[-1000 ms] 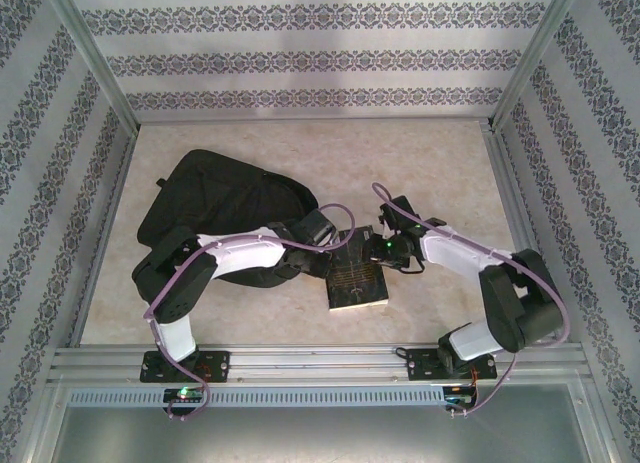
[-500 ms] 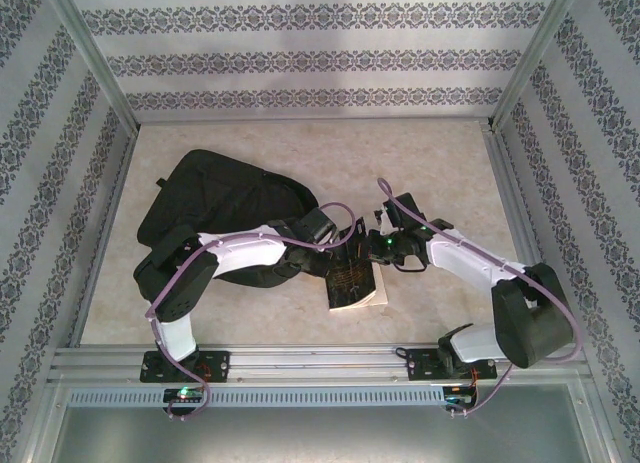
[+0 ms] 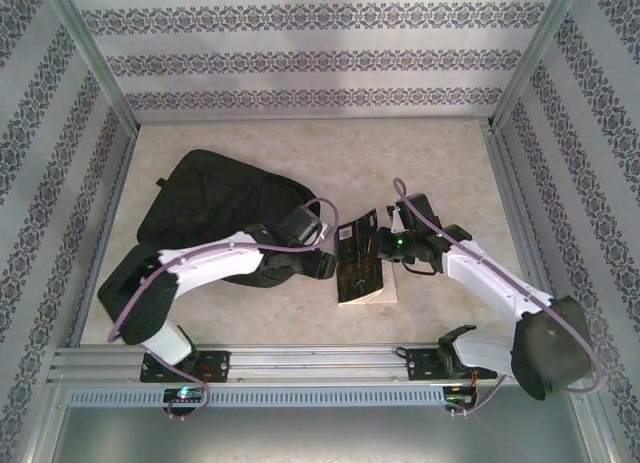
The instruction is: Pack the student bag
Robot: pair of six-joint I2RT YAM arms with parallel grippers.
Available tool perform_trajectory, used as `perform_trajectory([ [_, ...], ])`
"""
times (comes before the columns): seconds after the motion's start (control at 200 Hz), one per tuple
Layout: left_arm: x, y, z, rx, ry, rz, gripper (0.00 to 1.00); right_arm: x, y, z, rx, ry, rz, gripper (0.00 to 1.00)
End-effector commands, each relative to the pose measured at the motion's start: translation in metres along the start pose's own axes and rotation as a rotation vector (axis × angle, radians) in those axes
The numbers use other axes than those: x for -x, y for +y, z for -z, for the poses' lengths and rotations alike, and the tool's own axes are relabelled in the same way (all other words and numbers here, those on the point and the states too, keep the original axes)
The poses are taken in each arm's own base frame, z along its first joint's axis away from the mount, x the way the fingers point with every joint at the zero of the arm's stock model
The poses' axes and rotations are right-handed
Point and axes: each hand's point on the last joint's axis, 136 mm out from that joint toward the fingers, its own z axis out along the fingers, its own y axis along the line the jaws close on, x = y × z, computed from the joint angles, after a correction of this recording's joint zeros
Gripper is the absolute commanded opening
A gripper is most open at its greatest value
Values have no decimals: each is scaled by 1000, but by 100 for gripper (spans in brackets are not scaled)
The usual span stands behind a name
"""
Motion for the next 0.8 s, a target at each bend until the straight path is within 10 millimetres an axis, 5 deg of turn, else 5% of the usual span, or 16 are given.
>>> perform_trajectory([
  [0.0,23,-15,38,-46,-94,17,61,6,11,15,58,-56,27,0],
  [0.185,48,-14,80,-78,-206,63,74,20,51,57,257,-191,67,0],
  [0.435,68,-6,98,-118,-286,81,87,26,113,120,522,-279,189,0],
  [0.794,97,-56,125,-535,-398,105,90,21,162,165,833,-283,211,0],
])
